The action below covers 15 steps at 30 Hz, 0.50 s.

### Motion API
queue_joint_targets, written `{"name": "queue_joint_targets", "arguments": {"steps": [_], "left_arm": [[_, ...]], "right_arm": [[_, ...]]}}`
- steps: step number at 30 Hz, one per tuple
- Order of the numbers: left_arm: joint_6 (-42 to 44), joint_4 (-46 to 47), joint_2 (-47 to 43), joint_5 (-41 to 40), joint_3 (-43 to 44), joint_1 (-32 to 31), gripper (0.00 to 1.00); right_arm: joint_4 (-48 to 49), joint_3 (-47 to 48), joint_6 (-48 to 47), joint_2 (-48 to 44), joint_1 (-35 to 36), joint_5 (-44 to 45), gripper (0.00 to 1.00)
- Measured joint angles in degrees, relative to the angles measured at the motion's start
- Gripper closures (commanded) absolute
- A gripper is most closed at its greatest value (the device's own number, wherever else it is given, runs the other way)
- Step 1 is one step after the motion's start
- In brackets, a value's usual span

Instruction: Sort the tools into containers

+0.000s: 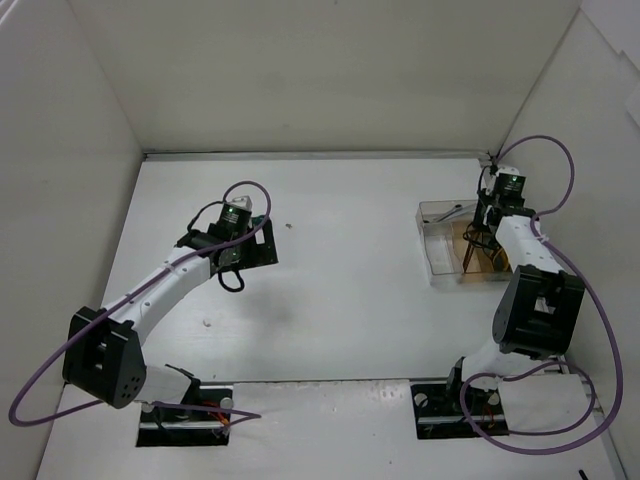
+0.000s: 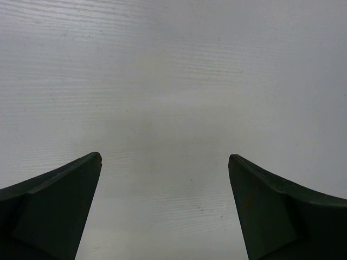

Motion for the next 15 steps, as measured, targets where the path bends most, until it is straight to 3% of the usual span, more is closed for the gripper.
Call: {"name": "queue_joint_targets", "arguments": {"steps": [15], "left_arm": [[0.0, 0.0, 0.0, 0.5, -0.2, 0.0, 0.0]], "right_arm": [[3.0, -2.5, 2.3, 2.1, 0.0, -2.1, 0.93]]}}
